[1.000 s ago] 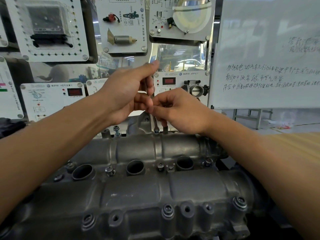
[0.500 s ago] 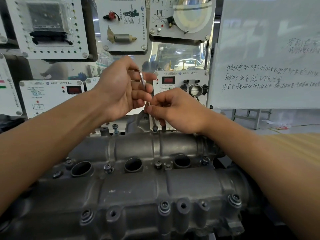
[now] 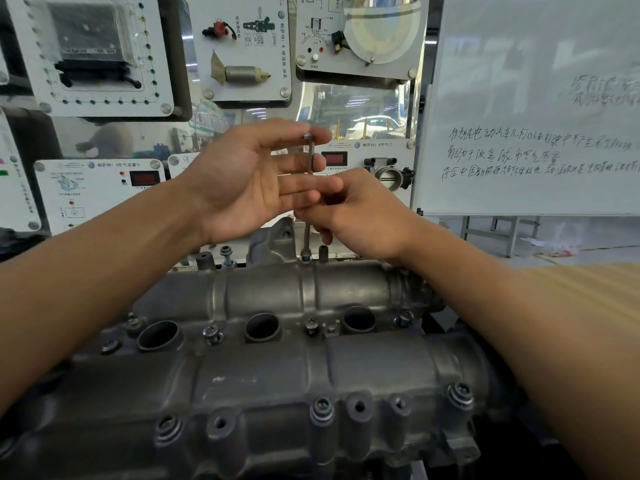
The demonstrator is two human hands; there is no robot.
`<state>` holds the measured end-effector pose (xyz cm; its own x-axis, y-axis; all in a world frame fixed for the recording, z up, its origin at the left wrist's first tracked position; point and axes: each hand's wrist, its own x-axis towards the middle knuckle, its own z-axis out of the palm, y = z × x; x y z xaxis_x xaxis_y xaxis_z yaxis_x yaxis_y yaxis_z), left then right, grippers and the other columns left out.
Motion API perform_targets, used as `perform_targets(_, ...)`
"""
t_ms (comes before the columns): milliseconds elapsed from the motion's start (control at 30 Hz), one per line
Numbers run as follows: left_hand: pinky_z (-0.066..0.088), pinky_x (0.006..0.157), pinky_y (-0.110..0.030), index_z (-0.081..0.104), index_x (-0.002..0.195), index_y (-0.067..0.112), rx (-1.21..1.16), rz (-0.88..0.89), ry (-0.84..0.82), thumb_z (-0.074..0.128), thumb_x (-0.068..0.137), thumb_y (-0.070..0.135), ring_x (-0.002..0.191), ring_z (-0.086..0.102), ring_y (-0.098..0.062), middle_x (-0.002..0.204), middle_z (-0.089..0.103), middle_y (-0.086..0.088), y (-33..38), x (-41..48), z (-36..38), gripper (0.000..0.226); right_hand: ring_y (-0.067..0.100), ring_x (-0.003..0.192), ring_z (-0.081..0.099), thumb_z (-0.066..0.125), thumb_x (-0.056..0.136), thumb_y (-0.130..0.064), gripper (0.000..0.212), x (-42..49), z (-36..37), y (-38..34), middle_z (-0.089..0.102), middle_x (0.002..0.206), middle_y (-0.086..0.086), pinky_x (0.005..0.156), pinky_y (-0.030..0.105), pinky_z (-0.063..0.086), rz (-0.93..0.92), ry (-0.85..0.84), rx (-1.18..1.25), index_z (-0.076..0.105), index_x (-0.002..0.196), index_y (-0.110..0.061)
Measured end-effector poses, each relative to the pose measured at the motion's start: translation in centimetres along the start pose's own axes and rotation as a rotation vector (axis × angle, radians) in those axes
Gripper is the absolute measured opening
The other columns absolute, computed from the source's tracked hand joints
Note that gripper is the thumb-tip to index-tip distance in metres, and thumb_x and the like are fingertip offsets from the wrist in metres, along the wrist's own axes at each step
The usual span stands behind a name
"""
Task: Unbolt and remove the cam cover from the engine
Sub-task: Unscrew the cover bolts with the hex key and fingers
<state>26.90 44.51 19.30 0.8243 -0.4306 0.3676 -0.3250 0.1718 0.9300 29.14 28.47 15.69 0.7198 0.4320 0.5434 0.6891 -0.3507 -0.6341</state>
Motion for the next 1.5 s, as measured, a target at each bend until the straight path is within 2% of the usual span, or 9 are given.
perform_targets(133,0.055,0.06,-0.022,0.064,0.102,0.017,0.064,0.041,0.082,0.064,0.084,0.036,0.071,0.072,-0.017,0.078,0.063,0.0,-0.35,0.23,-0.08,0.026,0.023,0.062,0.045,0.065,0.09,-0.004,0.02,-0.05,-0.08,0.0,0.048,0.067,0.012,0.061,0.045,0.046,0.0,0.027,0.006,0.059,0.08,0.013)
perform_targets(267,0.048,0.048,-0.02,0.067,0.084,0.021,0.166,0.076,0.176,0.066,0.084,0.041,0.051,0.063,-0.013,0.067,0.06,0.003,-0.65,0.39,-0.33,0.02,0.021,0.061,0.046,0.069,0.092,-0.013,0.019,-0.25,-0.22,-0.11,0.051,0.064,0.01,0.062,0.033,0.04,-0.009,0.036,-0.002,0.069,0.072,-0.013)
perform_targets(400,0.04,0.04,-0.019,0.071,0.07,0.02,0.238,0.074,0.263,0.058,0.096,0.044,0.039,0.05,-0.012,0.059,0.059,0.002,-0.77,0.5,-0.42,0.037,0.021,0.06,0.044,0.068,0.094,-0.02,0.016,-0.29,-0.11,-0.17,0.053,0.064,0.011,0.06,0.031,0.038,-0.013,0.017,0.023,0.077,0.09,-0.007)
perform_targets(500,0.039,0.04,-0.018,0.073,0.067,0.018,0.217,0.045,0.3,0.054,0.098,0.048,0.038,0.052,-0.013,0.059,0.062,-0.001,-0.85,0.48,-0.41,0.047,0.023,0.062,0.044,0.069,0.094,-0.023,0.021,-0.38,-0.04,-0.16,0.056,0.071,0.031,0.061,0.034,0.039,-0.038,-0.014,0.005,0.076,0.089,-0.003)
perform_targets(733,0.044,0.042,-0.02,0.077,0.078,0.015,0.154,-0.045,0.204,0.038,0.104,0.047,0.047,0.063,-0.014,0.066,0.066,-0.001,-0.59,0.33,-0.67,0.057,0.022,0.061,0.044,0.07,0.092,-0.015,0.022,-0.31,0.0,0.06,0.055,0.067,0.017,0.061,0.037,0.042,-0.064,0.001,-0.023,0.072,0.082,0.004)
perform_targets(867,0.045,0.044,-0.019,0.078,0.087,0.015,0.097,-0.073,0.154,0.034,0.106,0.044,0.052,0.065,-0.012,0.07,0.067,0.002,-0.57,0.2,-0.61,0.055,0.023,0.062,0.046,0.065,0.095,-0.014,0.026,-0.34,-0.01,0.18,0.051,0.067,0.017,0.062,0.05,0.049,-0.075,-0.021,-0.041,0.068,0.083,0.009)
perform_targets(1133,0.045,0.044,-0.019,0.058,0.129,0.017,0.048,-0.045,0.181,0.031,0.108,0.042,0.054,0.066,-0.014,0.081,0.074,-0.001,-0.64,0.26,-0.69,0.042,0.006,0.052,0.054,0.056,0.101,-0.018,0.03,-0.49,-0.27,-0.18,0.062,0.069,0.009,0.056,0.023,0.045,-0.016,-0.086,-0.114,0.065,0.083,0.005)
perform_targets(1267,0.045,0.044,-0.02,0.061,0.123,0.024,0.055,-0.013,0.168,0.033,0.107,0.042,0.056,0.067,-0.014,0.085,0.075,-0.002,-0.74,0.27,-0.68,0.037,-0.002,0.043,0.048,0.056,0.101,-0.017,0.028,-0.58,-0.3,-0.31,0.061,0.068,0.007,0.049,0.014,0.038,0.02,-0.081,-0.091,0.063,0.079,-0.003)
perform_targets(1500,0.047,0.048,-0.021,0.07,0.109,0.024,0.379,0.198,0.243,0.045,0.106,0.033,0.06,0.067,-0.017,0.091,0.076,-0.004,-0.71,0.01,-0.36,0.026,0.021,0.055,0.038,0.074,0.089,-0.024,0.039,-0.67,-0.25,-0.24,0.051,0.063,0.02,0.054,0.027,0.033,-0.003,0.076,-0.015,0.068,0.077,0.012)
